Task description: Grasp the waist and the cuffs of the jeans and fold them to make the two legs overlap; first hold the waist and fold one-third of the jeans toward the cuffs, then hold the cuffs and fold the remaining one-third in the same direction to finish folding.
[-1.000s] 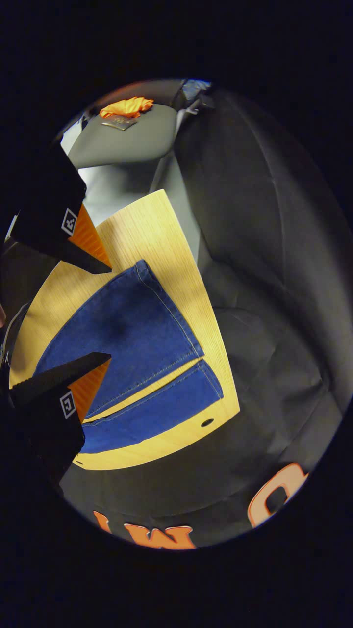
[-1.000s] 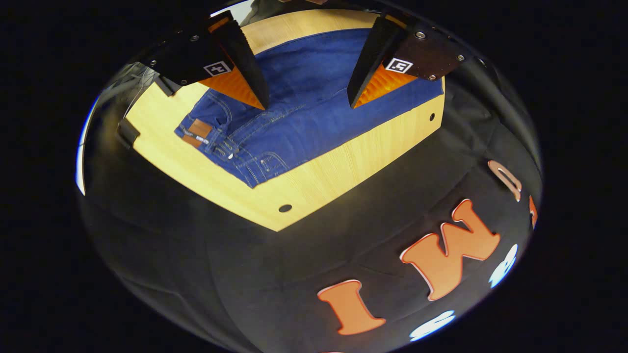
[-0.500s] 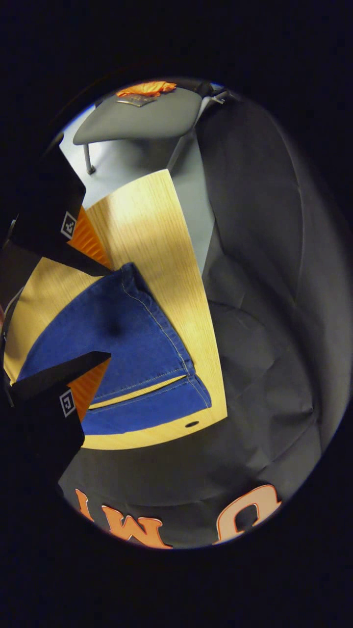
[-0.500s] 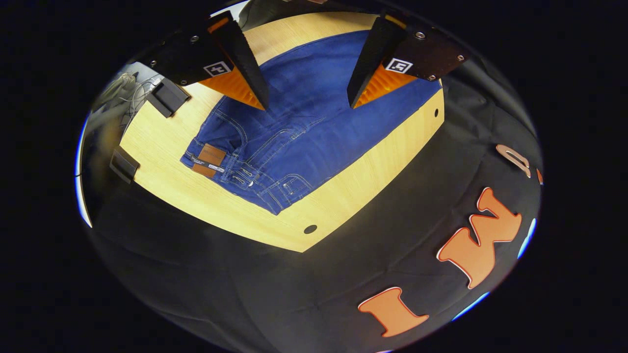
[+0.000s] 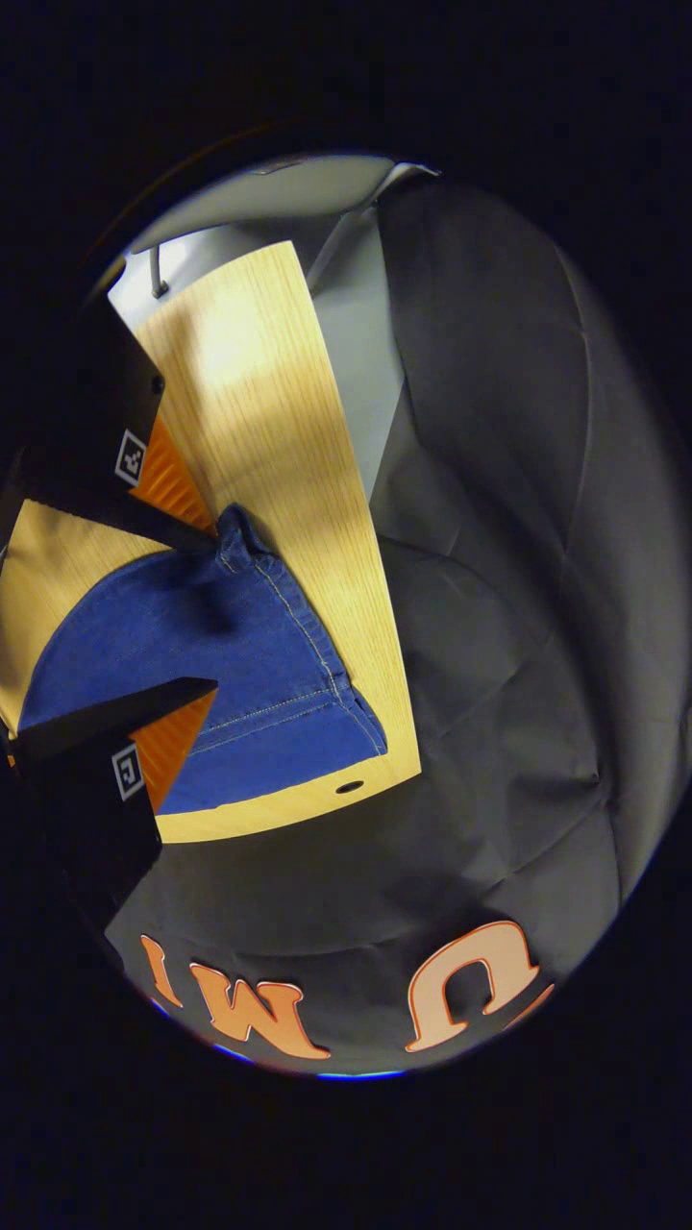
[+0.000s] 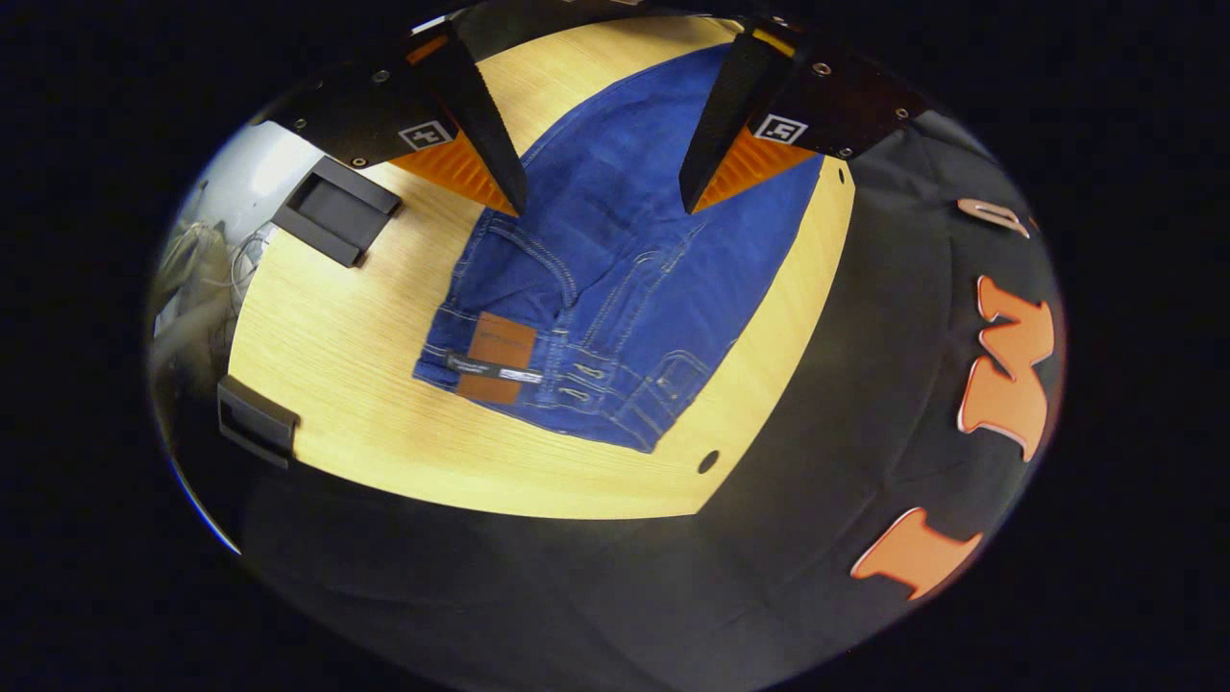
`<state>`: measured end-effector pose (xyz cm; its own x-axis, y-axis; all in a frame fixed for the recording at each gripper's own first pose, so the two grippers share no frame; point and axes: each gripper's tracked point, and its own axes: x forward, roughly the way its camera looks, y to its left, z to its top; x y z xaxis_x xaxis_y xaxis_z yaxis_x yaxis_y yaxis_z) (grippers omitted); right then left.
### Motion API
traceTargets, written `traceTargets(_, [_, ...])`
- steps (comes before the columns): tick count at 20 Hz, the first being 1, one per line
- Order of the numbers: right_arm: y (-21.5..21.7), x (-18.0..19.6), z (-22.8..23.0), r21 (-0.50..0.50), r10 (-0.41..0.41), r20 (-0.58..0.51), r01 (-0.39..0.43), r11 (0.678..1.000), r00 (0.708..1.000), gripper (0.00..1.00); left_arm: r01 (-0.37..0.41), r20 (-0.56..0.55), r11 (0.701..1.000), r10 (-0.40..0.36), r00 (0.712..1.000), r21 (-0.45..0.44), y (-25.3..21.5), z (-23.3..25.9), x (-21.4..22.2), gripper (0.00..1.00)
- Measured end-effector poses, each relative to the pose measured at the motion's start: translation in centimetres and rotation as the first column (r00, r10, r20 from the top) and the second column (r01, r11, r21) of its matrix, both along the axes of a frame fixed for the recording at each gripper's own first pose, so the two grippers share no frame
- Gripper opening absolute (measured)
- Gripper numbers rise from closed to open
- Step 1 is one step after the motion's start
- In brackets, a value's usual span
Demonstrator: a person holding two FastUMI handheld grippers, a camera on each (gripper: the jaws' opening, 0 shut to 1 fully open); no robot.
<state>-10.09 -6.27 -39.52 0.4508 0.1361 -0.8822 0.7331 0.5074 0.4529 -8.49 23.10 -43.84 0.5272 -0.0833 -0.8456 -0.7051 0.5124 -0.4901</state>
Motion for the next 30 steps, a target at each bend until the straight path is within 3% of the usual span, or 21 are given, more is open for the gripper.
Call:
traceTargets(2, [-1.4,-1.5,-1.2,-0.004,-0.021,-0.051,0.020,1.000,0.998,0.98,-0.015,0.003,1.000,0.015,1.000,-0.007,0.0,-0.1,0.7,0.66])
traceTargets(5, [-3.6,-1.5,-3.4,-0.014,-0.063,-0.078,0.063,0.998,0.995,0.98,-0.014,0.017,1.000,0.014,1.000,-0.016,-0.1,-0.4,1.0,0.57])
traceTargets(6, [-4.1,-1.0,-3.9,-0.011,-0.073,-0.078,0.073,0.997,0.994,0.98,-0.028,-0.035,1.000,0.028,0.999,-0.007,0.5,-1.7,0.7,0.41])
traceTargets(8, [-4.9,0.0,-5.1,-0.019,-0.068,-0.084,0.067,0.998,0.994,0.97,-0.068,-0.003,0.998,0.068,0.998,-0.014,0.7,-1.1,1.8,0.08])
traceTargets(9, [-5.1,0.6,-5.1,-0.021,-0.068,-0.075,0.067,0.998,0.995,0.97,-0.052,-0.020,0.999,0.052,0.998,-0.014,0.5,-0.8,1.0,0.10])
traceTargets(11, [-4.8,1.1,-5.7,-0.017,-0.049,-0.086,0.048,0.999,0.995,0.91,-0.049,-0.029,0.999,0.049,0.998,0.001,0.4,-1.0,0.7,0.02])
traceTargets(12, [-4.8,1.0,-6.0,-0.022,-0.036,-0.098,0.034,0.999,0.995,0.84,-0.045,-0.024,0.999,0.046,0.999,0.012,0.6,-1.0,0.8,0.03])
traceTargets(13, [-4.9,0.4,-6.3,-0.034,-0.011,-0.120,0.007,0.999,0.993,0.74,-0.035,-0.024,0.999,0.036,0.999,0.020,0.5,-1.0,0.9,0.03])
traceTargets(16, [-5.1,0.4,-6.8,-0.038,-0.022,-0.142,0.017,0.999,0.990,0.26,-0.014,-0.012,0.999,0.014,1.000,0.044,0.3,0.0,1.1,0.03])
traceTargets(17, [-5.1,0.6,-6.8,-0.033,-0.025,-0.134,0.021,0.999,0.991,0.15,-0.011,-0.002,0.999,0.011,1.000,0.045,0.2,0.4,1.3,0.03])
traceTargets(19, [-5.1,0.7,-6.1,-0.003,-0.067,-0.114,0.067,0.998,0.991,0.16,-0.019,0.019,0.999,0.018,1.000,0.041,0.3,1.1,1.6,0.02])
traceTargets(20, [-5.0,0.9,-6.0,0.014,-0.100,-0.109,0.102,0.995,0.989,0.08,-0.021,0.029,0.999,0.020,0.999,0.044,0.4,1.6,1.8,0.02])
traceTargets(22, [-4.8,1.3,-5.8,0.041,-0.116,-0.092,0.120,0.992,0.989,0.08,-0.023,0.050,0.999,0.020,0.999,0.047,0.4,2.9,2.0,0.02])
traceTargets(30, [-4.8,5.6,-0.4,0.127,-0.072,0.071,0.063,0.990,0.995,0.08,0.015,0.131,0.995,-0.028,0.991,0.100,-1.5,9.0,5.1,0.03])
